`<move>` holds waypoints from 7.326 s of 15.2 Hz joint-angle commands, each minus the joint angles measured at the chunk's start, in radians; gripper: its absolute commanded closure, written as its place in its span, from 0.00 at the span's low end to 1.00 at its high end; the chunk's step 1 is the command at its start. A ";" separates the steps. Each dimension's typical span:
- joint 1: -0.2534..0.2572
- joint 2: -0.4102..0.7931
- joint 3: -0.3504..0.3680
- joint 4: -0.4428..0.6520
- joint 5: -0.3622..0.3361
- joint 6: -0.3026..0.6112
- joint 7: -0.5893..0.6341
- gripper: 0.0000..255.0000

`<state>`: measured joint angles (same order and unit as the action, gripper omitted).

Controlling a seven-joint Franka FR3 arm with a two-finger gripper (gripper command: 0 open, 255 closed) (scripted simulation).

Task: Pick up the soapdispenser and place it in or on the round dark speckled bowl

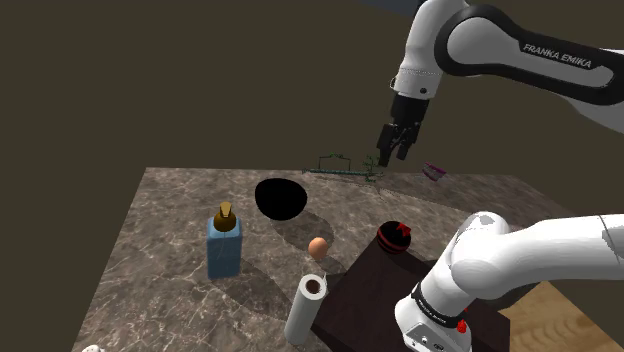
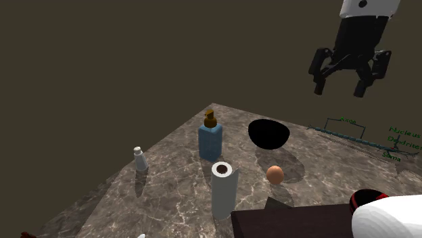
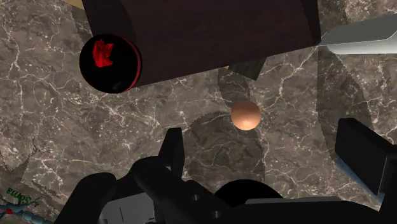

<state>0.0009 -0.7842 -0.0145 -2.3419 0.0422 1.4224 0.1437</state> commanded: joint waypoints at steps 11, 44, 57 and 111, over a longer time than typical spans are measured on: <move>0.051 0.222 0.166 0.018 0.087 0.261 0.161 0.00; 0.157 1.028 0.407 0.472 -0.169 0.675 0.603 0.00; 0.157 1.028 0.407 0.472 -0.169 0.675 0.603 1.00; -0.080 0.914 0.248 0.998 -0.087 0.060 0.147 1.00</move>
<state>-0.0697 0.1163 0.2408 -1.3803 -0.0424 1.5032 0.3119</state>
